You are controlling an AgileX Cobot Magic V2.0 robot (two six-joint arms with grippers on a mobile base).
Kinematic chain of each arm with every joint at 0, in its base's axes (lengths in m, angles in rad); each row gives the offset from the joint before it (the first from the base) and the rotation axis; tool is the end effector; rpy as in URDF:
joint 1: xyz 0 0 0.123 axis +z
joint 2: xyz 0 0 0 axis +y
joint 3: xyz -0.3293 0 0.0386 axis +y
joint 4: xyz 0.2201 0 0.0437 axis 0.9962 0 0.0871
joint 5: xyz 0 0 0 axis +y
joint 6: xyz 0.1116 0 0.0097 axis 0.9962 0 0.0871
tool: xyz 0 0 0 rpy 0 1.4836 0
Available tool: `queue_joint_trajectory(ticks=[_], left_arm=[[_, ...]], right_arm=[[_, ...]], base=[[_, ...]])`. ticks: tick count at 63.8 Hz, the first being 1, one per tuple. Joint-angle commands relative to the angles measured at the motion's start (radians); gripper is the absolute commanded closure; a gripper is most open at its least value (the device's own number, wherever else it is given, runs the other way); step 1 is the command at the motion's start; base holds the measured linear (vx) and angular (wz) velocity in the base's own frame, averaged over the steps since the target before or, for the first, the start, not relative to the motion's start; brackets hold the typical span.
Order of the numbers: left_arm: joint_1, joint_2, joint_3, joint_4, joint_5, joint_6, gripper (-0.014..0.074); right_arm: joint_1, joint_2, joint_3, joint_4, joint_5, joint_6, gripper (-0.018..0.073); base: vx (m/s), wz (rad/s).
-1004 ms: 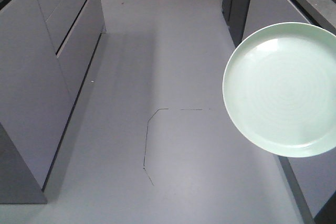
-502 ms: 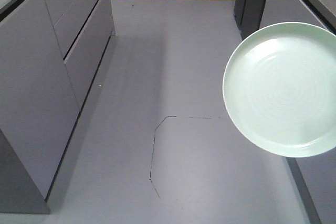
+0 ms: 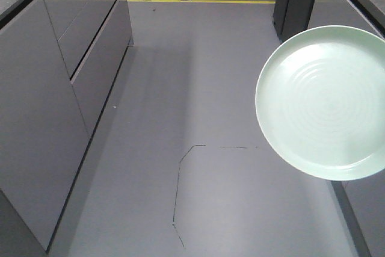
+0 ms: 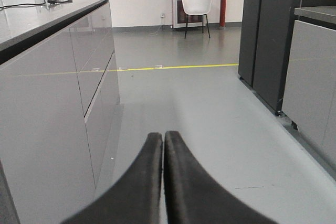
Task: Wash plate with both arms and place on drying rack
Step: 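Drive along the aisle toward the far cabinets carrying the plate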
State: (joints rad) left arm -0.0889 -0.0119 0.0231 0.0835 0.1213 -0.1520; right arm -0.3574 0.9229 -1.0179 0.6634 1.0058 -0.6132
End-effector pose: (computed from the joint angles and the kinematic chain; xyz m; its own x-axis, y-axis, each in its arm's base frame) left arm 0.0028 0.0009 0.1938 -0.0500 -0.0649 -0.9966 0.0755 0.9948 -0.0685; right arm 0.1323 0.0128 0.4108 -0.5819 0.0211 -0.8130 -0.2003 0.9652 0.1684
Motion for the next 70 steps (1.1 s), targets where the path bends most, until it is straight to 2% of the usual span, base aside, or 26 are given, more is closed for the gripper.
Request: queue_joint_trajectory(ticks=[1,70], left_arm=[[0.001,-0.016,0.022,-0.008,-0.066,-0.002,0.0603],[0.001,-0.016,0.022,-0.008,-0.066,-0.002,0.0603]], right_arm=[[-0.007,-0.010,-0.026,0.041,-0.047,-0.006,0.0563],[-0.007,-0.010,-0.026,0.041,-0.047,-0.006,0.0563]], base=[[0.19,0.02],[0.21,0.02]])
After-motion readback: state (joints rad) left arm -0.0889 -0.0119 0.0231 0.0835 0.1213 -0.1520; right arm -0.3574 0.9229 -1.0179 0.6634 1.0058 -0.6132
